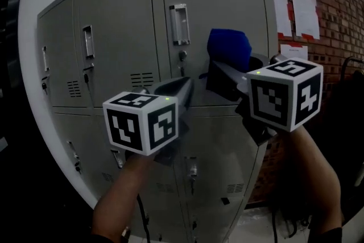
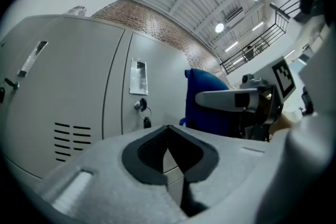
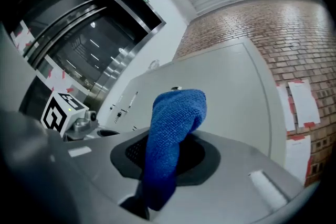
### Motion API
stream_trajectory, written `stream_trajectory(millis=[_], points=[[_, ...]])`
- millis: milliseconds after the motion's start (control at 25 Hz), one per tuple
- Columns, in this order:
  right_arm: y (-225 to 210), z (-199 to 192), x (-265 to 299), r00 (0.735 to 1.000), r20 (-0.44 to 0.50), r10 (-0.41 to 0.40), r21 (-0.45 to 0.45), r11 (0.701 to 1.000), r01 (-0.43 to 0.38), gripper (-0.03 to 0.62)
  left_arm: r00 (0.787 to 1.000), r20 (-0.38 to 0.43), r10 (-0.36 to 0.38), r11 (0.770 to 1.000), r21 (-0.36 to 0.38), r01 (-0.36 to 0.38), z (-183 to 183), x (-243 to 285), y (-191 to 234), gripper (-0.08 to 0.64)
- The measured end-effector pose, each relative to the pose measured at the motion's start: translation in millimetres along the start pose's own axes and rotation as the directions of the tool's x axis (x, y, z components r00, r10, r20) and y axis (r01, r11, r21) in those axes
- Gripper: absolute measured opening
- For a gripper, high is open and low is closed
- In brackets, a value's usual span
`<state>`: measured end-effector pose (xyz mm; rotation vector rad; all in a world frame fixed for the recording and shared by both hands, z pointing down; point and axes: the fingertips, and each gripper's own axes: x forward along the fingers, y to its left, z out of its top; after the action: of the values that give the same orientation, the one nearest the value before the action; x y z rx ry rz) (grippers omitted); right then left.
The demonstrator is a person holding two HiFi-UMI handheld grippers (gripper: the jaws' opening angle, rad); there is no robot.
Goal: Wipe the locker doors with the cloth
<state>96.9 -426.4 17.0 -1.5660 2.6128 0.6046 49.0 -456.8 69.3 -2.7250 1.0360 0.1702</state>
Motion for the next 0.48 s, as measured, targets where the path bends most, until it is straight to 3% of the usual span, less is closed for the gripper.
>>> stream_trajectory(millis=[240, 480], points=[[55, 38, 64, 0.992, -0.001, 0.127, 0.016, 0.992, -0.127, 0.087, 0.995, 0.003, 0.103, 0.993, 0.060, -0.103, 19, -29, 40, 0.003], [66, 51, 105, 0.991, -0.028, 0.133, 0.031, 0.991, -0.132, 0.087, 0.988, -0.021, 0.156, 0.984, 0.095, -0.153, 20, -47, 62, 0.003]])
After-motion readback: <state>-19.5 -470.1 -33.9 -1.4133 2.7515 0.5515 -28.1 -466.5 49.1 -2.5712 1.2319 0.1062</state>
